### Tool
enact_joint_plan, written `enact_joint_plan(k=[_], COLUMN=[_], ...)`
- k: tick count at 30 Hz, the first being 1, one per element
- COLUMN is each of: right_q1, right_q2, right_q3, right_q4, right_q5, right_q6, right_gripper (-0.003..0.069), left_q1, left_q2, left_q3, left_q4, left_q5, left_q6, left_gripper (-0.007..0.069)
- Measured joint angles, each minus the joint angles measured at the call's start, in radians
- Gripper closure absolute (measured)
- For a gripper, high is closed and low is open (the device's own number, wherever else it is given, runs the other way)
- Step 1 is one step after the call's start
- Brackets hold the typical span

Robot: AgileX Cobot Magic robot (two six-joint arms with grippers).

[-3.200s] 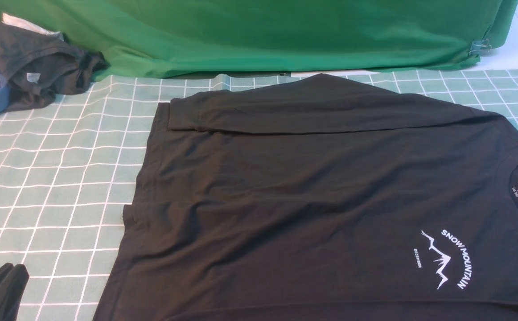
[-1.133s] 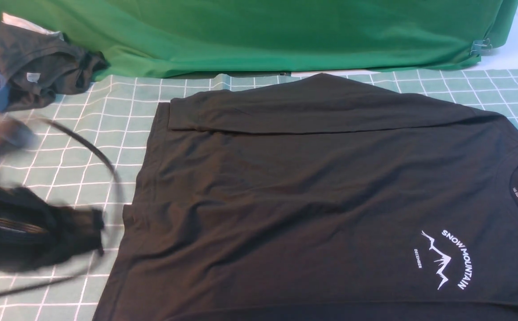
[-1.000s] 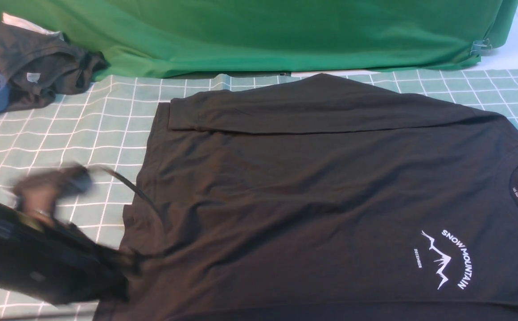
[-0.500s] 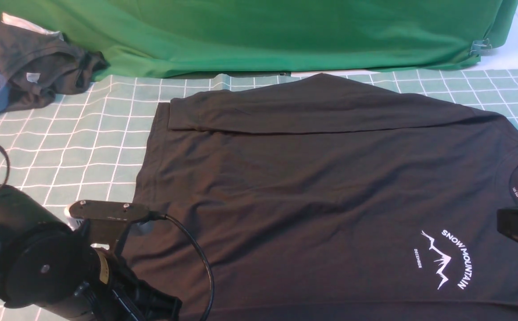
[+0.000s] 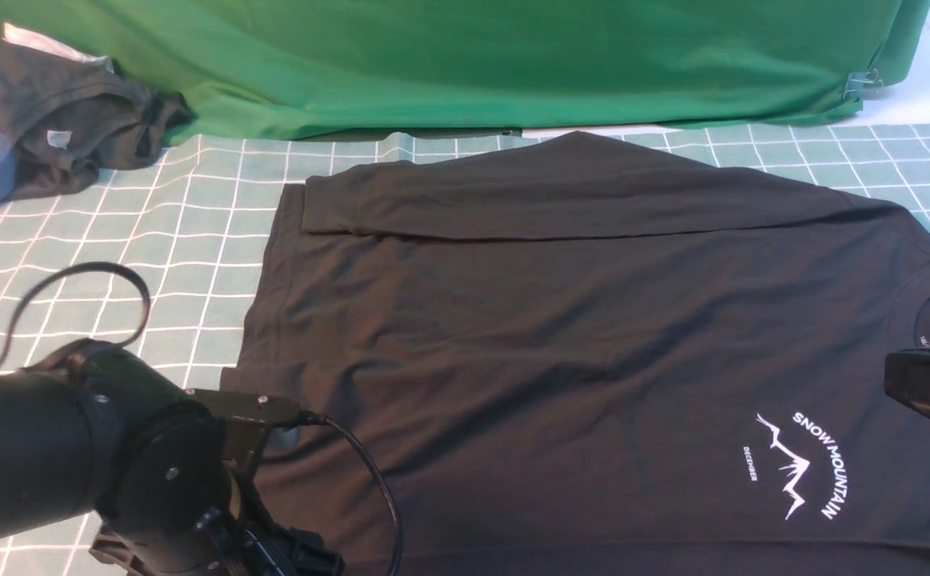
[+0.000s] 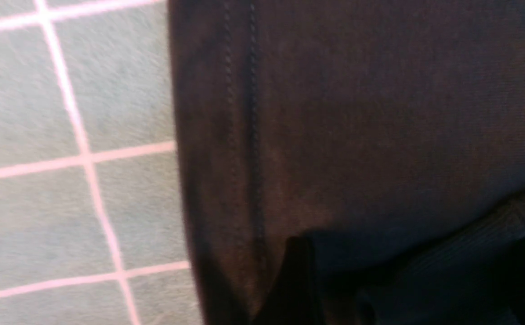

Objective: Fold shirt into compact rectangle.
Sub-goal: 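Grasp the left edge of the dark T-shirt lying flat on the table, then fold the left side of the black T-shirt inward over its body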

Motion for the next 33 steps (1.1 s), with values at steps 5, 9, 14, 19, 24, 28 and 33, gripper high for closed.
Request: enact_joint_plan(k=[5, 9, 14, 19, 24, 28, 33], right_q1=[0.000, 0.000, 0.000, 0.000, 0.000, 0.000, 0.000], right_q2=[0.000, 0.000, 0.000, 0.000, 0.000, 0.000, 0.000], right_q3=[0.000, 0.000, 0.000, 0.000, 0.000, 0.000, 0.000], right_q4=[0.000, 0.000, 0.000, 0.000, 0.000, 0.000, 0.000], right_q5=[0.000, -0.004, -0.007, -0.007, -0.007, -0.021, -0.023], right_q6=[0.000, 0.000, 0.000, 0.000, 0.000, 0.000, 0.000], right_gripper=[0.0614, 0.0610, 0.0603, 0.0600, 0.0591, 0.0586, 0.0587], left_q1=[0.000, 0.000, 0.000, 0.000, -0.001, -0.002, -0.002], left_q2=[0.009, 0.010, 0.004, -0.065, -0.181, -0.222, -0.210], left_q3=[0.000, 0.000, -0.001, -0.018, -0.121, -0.235, -0.335], left_q4=[-0.078, -0.113, -0.117, -0.116, -0.093, -0.009, 0.143], left_q5=[-0.003, -0.001, 0.030, 0.085, 0.176, 0.226, 0.235], left_q6=[0.018, 0.052, 0.088, 0.102, 0.102, 0.078, 0.024], left_gripper=[0.0148, 0.0372, 0.0590, 0.0611, 0.0611, 0.0611, 0.0611])
